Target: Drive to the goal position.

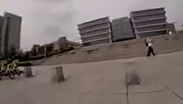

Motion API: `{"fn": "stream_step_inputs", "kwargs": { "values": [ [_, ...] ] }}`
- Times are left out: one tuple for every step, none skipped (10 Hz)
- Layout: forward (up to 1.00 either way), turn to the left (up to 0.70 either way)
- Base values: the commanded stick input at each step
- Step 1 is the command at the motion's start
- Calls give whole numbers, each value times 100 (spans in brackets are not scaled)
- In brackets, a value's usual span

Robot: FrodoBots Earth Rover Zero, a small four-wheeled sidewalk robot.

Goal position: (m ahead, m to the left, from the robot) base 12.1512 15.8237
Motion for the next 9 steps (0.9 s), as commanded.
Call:
{"fn": "stream_step_inputs", "kwargs": {
  "values": [
    [85, 0],
    [85, 0],
    [85, 0],
    [85, 0],
    [85, 0],
    [85, 0],
    [85, 0],
    [85, 0],
    [85, 0]
  ]
}}
